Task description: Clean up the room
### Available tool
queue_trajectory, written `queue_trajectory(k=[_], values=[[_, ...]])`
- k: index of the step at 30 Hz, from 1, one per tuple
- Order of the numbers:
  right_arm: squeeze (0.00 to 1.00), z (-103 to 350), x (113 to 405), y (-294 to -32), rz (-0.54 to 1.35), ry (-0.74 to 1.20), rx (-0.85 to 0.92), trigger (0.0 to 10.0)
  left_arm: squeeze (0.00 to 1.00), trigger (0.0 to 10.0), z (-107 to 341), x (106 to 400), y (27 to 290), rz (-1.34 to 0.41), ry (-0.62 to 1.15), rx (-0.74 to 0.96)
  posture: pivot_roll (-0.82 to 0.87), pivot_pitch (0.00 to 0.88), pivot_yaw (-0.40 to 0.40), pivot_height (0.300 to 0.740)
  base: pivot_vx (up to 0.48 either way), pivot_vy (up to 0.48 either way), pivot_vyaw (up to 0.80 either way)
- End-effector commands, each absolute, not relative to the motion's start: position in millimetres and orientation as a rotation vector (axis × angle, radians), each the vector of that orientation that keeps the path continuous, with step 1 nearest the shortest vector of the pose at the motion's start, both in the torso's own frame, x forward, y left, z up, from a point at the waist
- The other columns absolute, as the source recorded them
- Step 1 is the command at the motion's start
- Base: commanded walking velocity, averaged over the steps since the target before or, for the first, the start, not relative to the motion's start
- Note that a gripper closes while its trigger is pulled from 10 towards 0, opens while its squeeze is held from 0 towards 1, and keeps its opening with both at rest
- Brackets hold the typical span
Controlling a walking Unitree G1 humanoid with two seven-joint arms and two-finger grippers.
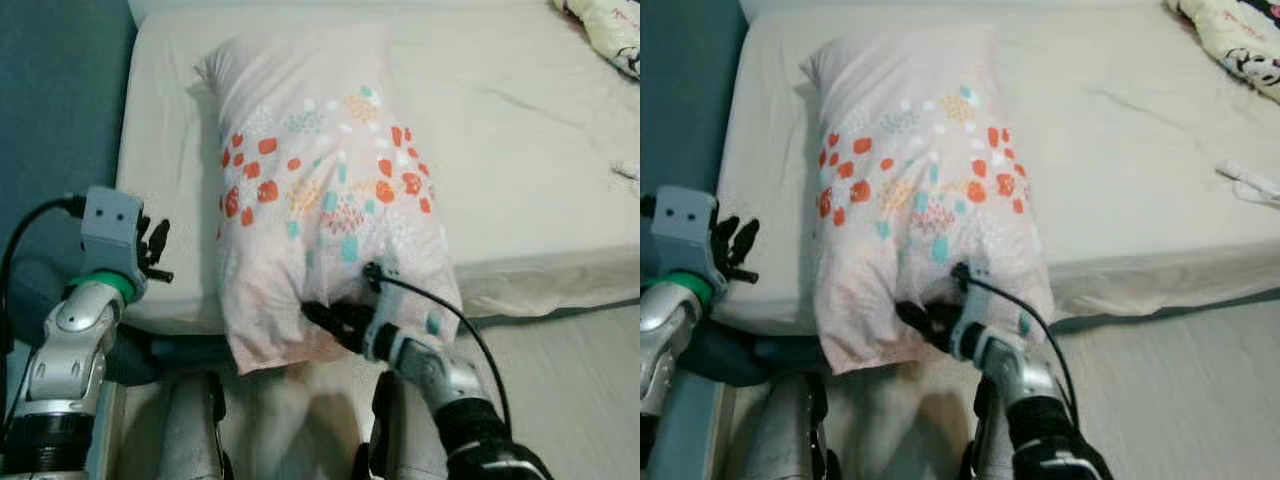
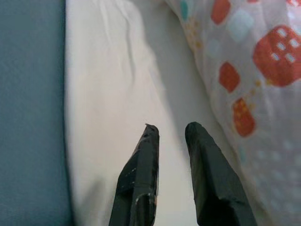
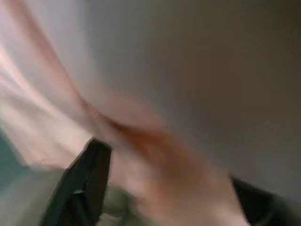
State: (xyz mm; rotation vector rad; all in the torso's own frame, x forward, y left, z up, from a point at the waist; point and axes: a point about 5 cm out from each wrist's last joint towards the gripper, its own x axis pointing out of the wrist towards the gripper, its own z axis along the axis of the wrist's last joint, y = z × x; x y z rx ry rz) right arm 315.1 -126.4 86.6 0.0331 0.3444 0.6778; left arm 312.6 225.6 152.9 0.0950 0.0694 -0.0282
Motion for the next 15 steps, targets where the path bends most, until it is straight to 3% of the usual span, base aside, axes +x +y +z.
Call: queue_trajectory(k=[1, 3, 9, 10, 11, 12, 14, 15], values=[[1.0, 123.2, 318.4, -127.2, 0.677, 0.122, -0.215, 10.0, 0.0, 10.0, 151.3, 310.8, 218.6, -0.037, 0.093, 0.018, 0.11, 0.174, 0.018, 0.535, 0.0, 0.0, 0.0], [1.0, 149.9, 320.9, -134.4, 0.623, -0.024, -0.32, 10.0, 0.0, 10.0, 153.8, 312.4, 209.9, -0.057, 0.1, -0.047, 0.11, 0.173, 0.02, 0.535, 0.0, 0.0, 0.0], [1.0, 192.7, 321.0, -149.0, 0.453, -0.247, -0.239, 10.0, 0.0, 10.0, 163.9, 319.3, 201.0, -0.099, 0.102, -0.14, 0.1, 0.18, 0.036, 0.535, 0.0, 0.0, 0.0], [0.72, 209.5, 317.3, -158.4, 0.381, -0.333, -0.148, 10.0, 0.0, 10.0, 167.4, 322.0, 199.5, -0.112, 0.103, -0.168, 0.09, 0.181, 0.042, 0.535, 0.0, 0.0, 0.0], [0.0, 218.9, 313.5, -166.0, 0.344, -0.379, -0.062, 10.0, 0.0, 10.0, 169.8, 324.1, 198.8, -0.119, 0.103, -0.18, 0.09, 0.181, 0.043, 0.535, 0.0, 0.0, 0.0], [0.0, 222.5, 306.3, -168.6, 0.379, -0.384, 0.018, 10.0, 0.26, 10.0, 171.8, 326.4, 198.5, -0.119, 0.102, -0.178, 0.09, 0.18, 0.045, 0.535, 0.0, 0.0, 0.0], [0.0, 222.2, 301.9, -167.6, 0.423, -0.37, 0.058, 10.0, 0.26, 10.0, 172.6, 327.5, 198.8, -0.116, 0.101, -0.172, 0.09, 0.18, 0.048, 0.535, 0.0, 0.0, 0.0], [0.0, 214.2, 294.1, -161.8, 0.541, -0.301, 0.081, 10.0, 1.0, 10.0, 174.2, 328.9, 199.1, -0.114, 0.098, -0.175, 0.09, 0.179, 0.049, 0.535, 0.0, 0.0, 0.0]])
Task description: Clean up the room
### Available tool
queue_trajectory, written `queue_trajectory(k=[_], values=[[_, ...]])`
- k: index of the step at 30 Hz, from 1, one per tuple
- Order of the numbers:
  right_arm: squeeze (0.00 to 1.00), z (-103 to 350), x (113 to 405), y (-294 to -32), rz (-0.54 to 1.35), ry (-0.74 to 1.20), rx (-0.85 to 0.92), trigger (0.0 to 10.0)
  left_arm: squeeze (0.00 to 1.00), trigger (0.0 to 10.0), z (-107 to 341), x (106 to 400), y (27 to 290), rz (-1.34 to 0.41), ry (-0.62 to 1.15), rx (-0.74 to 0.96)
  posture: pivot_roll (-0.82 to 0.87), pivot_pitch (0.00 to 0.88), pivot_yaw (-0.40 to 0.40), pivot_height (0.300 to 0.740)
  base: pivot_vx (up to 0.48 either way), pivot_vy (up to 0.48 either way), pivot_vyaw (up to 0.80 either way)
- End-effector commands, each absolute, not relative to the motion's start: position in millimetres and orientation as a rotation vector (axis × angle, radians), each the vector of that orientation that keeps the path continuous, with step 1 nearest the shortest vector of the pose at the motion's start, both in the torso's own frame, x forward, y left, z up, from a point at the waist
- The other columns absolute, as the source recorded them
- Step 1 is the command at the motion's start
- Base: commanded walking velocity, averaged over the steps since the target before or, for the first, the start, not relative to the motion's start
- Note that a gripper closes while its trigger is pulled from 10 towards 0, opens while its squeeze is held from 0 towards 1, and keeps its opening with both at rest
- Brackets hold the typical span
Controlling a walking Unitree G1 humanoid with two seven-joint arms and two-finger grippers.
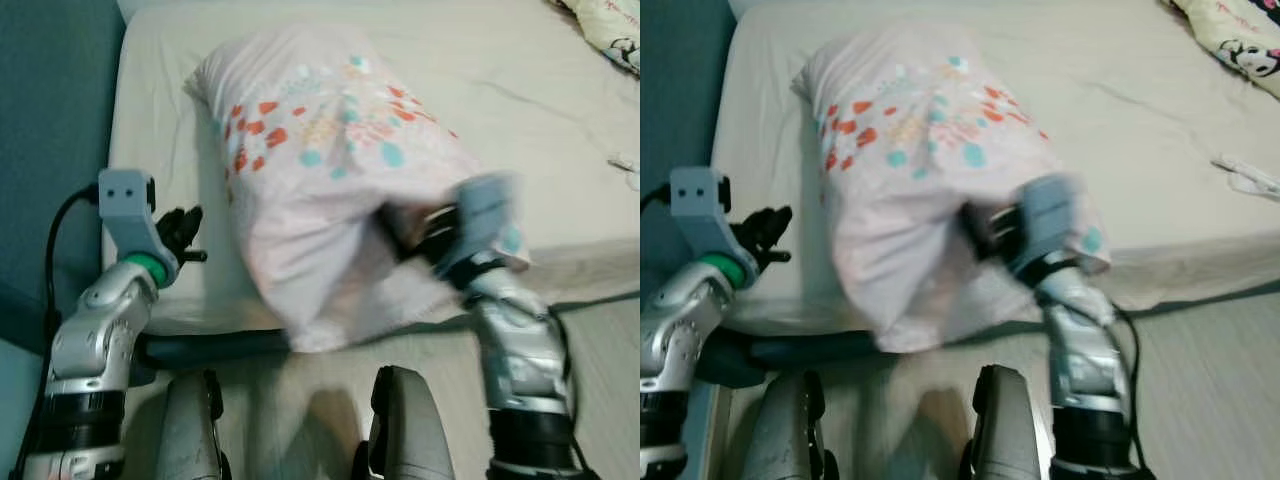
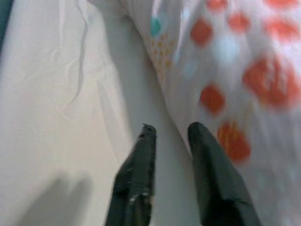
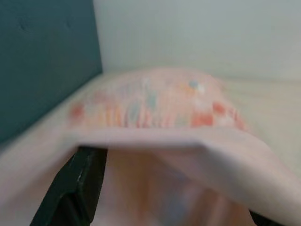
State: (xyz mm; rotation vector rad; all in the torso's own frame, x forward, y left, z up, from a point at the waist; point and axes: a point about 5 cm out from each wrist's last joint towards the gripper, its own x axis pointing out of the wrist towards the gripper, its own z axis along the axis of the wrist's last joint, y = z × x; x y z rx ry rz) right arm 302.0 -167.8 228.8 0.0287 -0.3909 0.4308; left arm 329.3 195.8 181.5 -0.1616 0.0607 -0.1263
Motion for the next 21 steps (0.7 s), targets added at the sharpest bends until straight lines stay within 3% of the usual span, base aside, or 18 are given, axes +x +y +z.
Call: queue_trajectory(k=[1, 5, 6, 12, 15, 21], values=[[0.0, 201.2, 287.9, -157.9, 0.602, -0.218, 0.033, 10.0, 1.0, 10.0, 176.4, 329.7, 199.2, -0.113, 0.097, -0.182, 0.09, 0.182, 0.051, 0.535, 0.0, 0.0, 0.0], [0.0, 173.0, 278.8, -156.3, 0.658, -0.07, -0.098, 10.0, 1.0, 10.0, 179.9, 329.7, 199.2, -0.116, 0.097, -0.199, 0.09, 0.18, 0.048, 0.535, 0.0, 0.0, 0.0], [0.0, 150.8, 275.4, -163.6, 0.622, 0.012, -0.222, 10.0, 1.0, 10.0, 181.3, 328.4, 198.9, -0.125, 0.105, -0.235, 0.09, 0.181, 0.048, 0.535, 0.0, 0.0, 0.0], [0.0, 191.5, 299.1, -212.0, 0.212, -0.236, -0.065, 10.0, 1.0, 10.0, 170.1, 322.7, 198.3, -0.152, 0.185, -0.349, 0.09, 0.183, 0.054, 0.535, 0.0, 0.0, 0.0], [0.0, 211.8, 297.7, -223.5, 0.206, -0.309, -0.103, 10.0, 1.0, 10.0, 163.7, 322.9, 196.7, -0.165, 0.242, -0.433, 0.1, 0.181, 0.055, 0.535, 0.0, 0.0, 0.0], [0.0, 224.6, 299.3, -259.2, 0.114, -0.253, -0.353, 10.0, 1.0, 10.0, 156.2, 319.8, 184.3, -0.262, 0.36, -0.615, 0.09, 0.18, 0.051, 0.535, 0.0, 0.0, 0.0]])
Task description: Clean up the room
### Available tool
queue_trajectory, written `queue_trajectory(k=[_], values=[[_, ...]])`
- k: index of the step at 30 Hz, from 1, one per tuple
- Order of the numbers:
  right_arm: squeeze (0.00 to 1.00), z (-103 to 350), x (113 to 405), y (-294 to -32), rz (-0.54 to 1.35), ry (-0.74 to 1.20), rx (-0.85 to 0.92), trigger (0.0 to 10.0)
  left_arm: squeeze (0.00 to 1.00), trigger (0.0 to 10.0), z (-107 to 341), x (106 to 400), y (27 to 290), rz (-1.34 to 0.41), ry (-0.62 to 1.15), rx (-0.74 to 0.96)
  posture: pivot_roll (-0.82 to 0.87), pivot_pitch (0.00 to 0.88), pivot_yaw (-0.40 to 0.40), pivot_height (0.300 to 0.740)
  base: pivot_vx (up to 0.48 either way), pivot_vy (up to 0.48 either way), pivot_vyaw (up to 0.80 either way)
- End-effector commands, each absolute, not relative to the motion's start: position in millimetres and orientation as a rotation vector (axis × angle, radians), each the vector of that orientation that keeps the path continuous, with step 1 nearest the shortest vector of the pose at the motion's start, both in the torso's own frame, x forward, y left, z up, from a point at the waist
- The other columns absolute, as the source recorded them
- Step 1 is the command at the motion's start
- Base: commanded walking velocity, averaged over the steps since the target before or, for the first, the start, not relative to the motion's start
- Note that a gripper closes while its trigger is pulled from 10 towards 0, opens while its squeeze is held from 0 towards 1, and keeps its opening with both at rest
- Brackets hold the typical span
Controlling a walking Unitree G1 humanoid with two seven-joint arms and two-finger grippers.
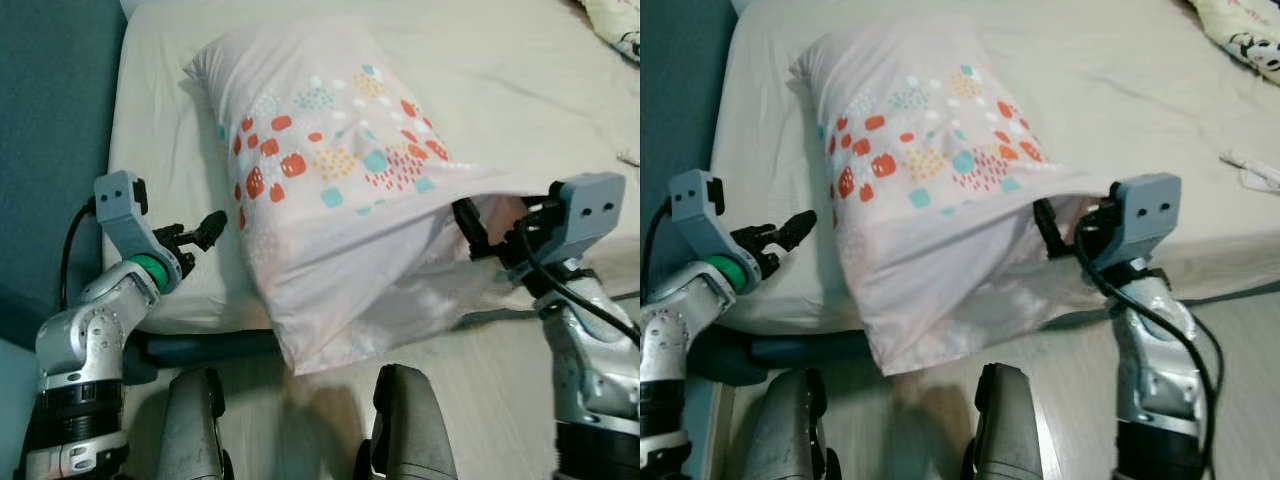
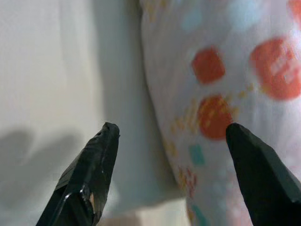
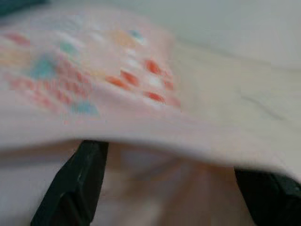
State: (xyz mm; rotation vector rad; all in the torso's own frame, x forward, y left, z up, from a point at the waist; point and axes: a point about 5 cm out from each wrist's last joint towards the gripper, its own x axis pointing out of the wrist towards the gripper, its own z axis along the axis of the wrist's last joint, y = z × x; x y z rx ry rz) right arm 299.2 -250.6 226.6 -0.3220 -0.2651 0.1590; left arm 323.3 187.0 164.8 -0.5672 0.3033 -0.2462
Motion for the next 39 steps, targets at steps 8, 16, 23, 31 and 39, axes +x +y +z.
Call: queue_trajectory(k=[8, 16, 23, 31, 39], values=[[0.0, 148.5, 262.1, -183.1, 0.693, 0.087, -0.045, 10.0, 1.0, 10.0, 152.8, 320.4, 167.8, -0.279, 0.384, -0.651, 0.08, 0.175, 0.036, 0.535, 0.0, 0.0, 0.0], [0.0, 97.2, 214.2, -152.2, 0.841, 0.287, 0.091, 10.0, 1.0, 10.0, 155.4, 320.3, 165.5, -0.296, 0.392, -0.651, 0.08, 0.174, 0.04, 0.535, 0.0, 0.0, 0.0], [0.0, 174.0, 219.5, -218.3, 0.602, -0.002, -0.08, 10.0, 1.0, 10.0, 156.6, 320.0, 161.0, -0.329, 0.412, -0.668, 0.04, 0.162, 0.062, 0.535, 0.0, 0.0, 0.0], [0.0, 238.1, 243.0, -283.6, 0.215, -0.332, -0.016, 10.0, 1.0, 10.0, 157.9, 320.9, 158.8, -0.35, 0.427, -0.701, 0.04, 0.153, 0.074, 0.535, 0.0, 0.0, 0.0], [0.0, 169.0, 299.8, -286.9, 0.103, -0.108, 0.17, 10.0, 1.0, 10.0, 151.1, 312.1, 153.0, -0.393, 0.499, -0.797, 0.06, 0.169, 0.088, 0.535, 0.0, 0.0, 0.0]])
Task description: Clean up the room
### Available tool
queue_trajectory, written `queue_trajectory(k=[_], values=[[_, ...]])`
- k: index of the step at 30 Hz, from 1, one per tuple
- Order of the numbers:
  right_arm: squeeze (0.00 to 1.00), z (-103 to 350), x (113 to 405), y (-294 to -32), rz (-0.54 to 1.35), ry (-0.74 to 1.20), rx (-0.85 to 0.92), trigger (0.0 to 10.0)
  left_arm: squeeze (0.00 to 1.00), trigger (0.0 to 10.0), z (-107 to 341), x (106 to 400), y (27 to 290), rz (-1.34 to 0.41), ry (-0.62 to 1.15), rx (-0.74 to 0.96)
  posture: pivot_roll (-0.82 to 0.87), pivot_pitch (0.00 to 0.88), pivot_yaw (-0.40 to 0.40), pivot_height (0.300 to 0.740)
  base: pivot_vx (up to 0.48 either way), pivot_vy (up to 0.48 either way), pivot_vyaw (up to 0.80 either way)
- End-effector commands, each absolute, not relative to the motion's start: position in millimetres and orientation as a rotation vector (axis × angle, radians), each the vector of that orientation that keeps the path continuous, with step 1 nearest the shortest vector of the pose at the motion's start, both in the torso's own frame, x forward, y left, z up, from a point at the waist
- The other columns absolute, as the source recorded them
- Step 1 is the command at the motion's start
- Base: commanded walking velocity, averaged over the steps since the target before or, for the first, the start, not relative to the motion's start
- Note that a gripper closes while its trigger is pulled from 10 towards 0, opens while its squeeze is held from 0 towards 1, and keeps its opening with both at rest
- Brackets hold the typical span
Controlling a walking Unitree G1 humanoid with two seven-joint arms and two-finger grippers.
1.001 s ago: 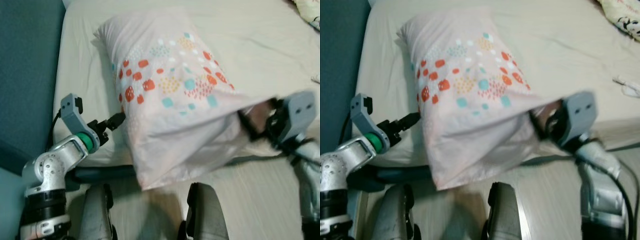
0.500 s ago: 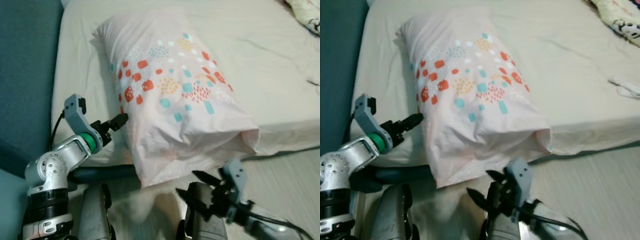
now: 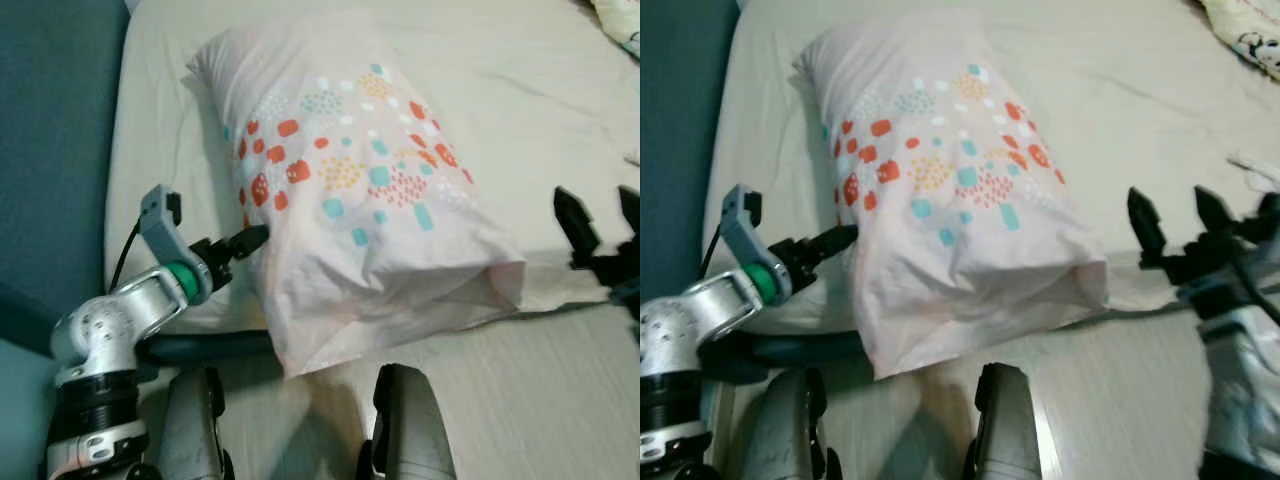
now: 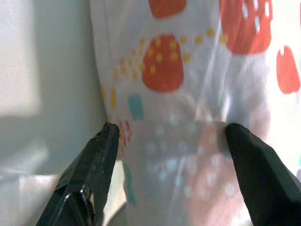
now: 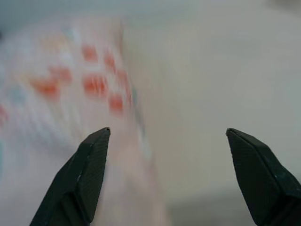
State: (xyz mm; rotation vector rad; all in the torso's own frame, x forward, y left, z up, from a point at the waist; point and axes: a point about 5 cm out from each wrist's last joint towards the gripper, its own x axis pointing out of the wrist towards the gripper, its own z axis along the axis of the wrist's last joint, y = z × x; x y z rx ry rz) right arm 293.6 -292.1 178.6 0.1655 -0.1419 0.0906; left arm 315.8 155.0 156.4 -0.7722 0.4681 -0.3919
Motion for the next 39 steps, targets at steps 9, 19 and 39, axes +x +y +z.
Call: queue_trajectory(k=[9, 19, 39], values=[[0.0, 153.9, 354.4, -250.4, 0.177, -0.031, 0.325, 10.0, 1.0, 10.0, 162.5, 322.8, 98.5, -0.528, 0.492, -0.881, 0.09, 0.172, 0.072, 0.535, 0.0, 0.0, 0.0], [0.0, 142.2, 380.6, -211.8, 0.212, 0.101, 0.358, 10.0, 0.0, 10.0, 155.6, 331.0, 39.0, -0.626, 0.589, -0.813, 0.09, 0.174, 0.061, 0.535, 0.0, 0.0, 0.0], [0.0, 124.2, 378.7, -209.3, 0.159, 0.157, 0.437, 10.0, 0.0, 0.0, 145.0, 334.5, 0.4, -0.624, 0.586, -0.627, 0.07, 0.177, 0.047, 0.535, 0.0, 0.0, 0.0]])
